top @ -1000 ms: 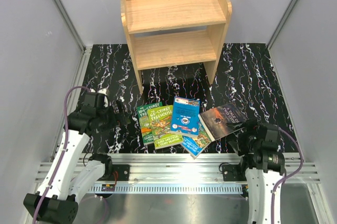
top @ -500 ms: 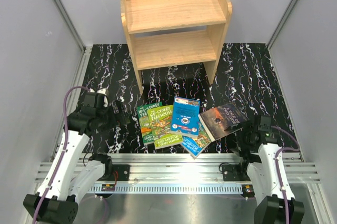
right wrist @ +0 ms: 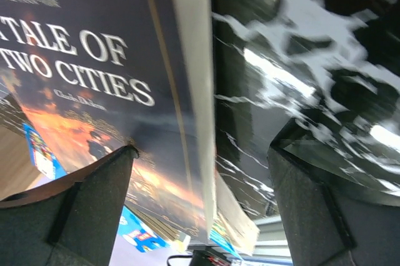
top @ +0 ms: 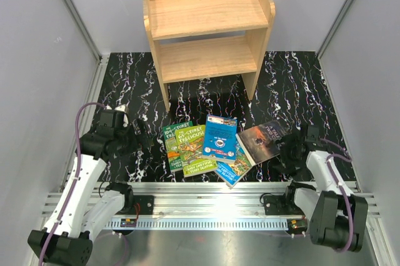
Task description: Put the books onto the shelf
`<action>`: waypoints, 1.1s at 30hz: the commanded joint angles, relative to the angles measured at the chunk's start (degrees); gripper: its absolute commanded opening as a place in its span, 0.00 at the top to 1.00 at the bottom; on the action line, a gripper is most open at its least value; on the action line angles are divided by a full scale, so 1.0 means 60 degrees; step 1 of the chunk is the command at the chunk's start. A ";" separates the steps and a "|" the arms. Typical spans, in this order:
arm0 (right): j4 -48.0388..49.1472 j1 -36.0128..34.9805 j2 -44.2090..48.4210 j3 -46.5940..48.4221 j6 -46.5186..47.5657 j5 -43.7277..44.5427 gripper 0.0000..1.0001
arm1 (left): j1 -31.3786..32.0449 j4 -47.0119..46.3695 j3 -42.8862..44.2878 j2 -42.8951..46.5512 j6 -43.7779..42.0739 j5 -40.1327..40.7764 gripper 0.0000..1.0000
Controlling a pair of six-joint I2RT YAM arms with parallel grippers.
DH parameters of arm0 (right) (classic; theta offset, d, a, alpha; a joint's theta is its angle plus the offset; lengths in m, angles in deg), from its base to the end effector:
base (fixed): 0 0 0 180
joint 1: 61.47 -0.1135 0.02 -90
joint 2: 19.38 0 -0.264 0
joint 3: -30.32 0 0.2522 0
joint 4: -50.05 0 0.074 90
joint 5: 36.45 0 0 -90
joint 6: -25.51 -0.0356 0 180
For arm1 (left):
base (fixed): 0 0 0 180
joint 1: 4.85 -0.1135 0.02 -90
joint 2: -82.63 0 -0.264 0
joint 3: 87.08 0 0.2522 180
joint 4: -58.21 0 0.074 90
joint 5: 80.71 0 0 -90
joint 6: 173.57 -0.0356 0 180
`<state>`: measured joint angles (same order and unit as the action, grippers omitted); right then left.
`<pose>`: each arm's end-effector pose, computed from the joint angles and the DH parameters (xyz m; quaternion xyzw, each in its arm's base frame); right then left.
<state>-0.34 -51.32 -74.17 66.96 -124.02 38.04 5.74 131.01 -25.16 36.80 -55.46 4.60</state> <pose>0.1464 -0.0165 0.1498 0.5355 0.8134 0.1975 0.1122 0.1356 -0.0283 0.2812 -0.1342 0.9479 -0.1318 0.2570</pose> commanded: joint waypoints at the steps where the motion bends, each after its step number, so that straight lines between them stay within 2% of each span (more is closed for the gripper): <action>1: 0.1151 0.0022 -0.0799 0.0099 0.0195 0.0519 0.05 | 0.0022 -0.0158 -0.0029 -0.0053 0.0045 0.0107 0.01; 6: 0.1913 0.0022 -0.1708 0.0230 0.0282 0.0621 0.17 | 0.0022 -0.0159 -0.0029 -0.0112 0.0045 0.0108 0.01; 7: 0.1987 0.0022 -0.1811 0.0245 0.0326 0.0651 0.27 | 0.0022 -0.0158 -0.0029 -0.0112 0.0059 0.0137 0.01; 10: 0.2338 0.0022 -0.2148 0.0289 0.0472 0.0710 0.44 | 0.0037 -0.0173 -0.0029 -0.0126 0.0060 0.0122 0.01; 11: 0.2498 0.0022 -0.2279 0.0275 0.0502 0.0695 0.54 | 0.0037 -0.0159 -0.0029 -0.0112 0.0060 0.0137 0.01; 17: 0.2530 0.0022 -0.2339 0.0508 0.0736 0.0695 0.87 | 0.0037 -0.0188 -0.0043 -0.0097 0.0060 0.0137 0.01; 18: 0.2471 0.0022 -0.2295 0.0553 0.0780 0.0709 0.97 | 0.0022 -0.0173 -0.0044 -0.0097 0.0060 0.0151 0.01; 19: 0.2268 0.0022 -0.2237 0.0597 0.0839 0.0739 1.00 | 0.0022 -0.0188 -0.0044 -0.0083 0.0060 0.0137 0.01; 25: 0.1287 0.0022 -0.1242 0.1138 0.1146 0.0914 1.00 | 0.0022 -0.0188 -0.0029 0.0078 0.0030 0.0137 0.01; 33: -0.0589 0.0022 0.0326 0.2822 0.1571 0.1193 1.00 | 0.0037 -0.0202 -0.0043 0.0210 0.0016 0.0093 0.01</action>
<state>2.26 -51.03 -75.22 78.06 -117.11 42.63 5.74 131.01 -25.18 37.17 -55.41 4.84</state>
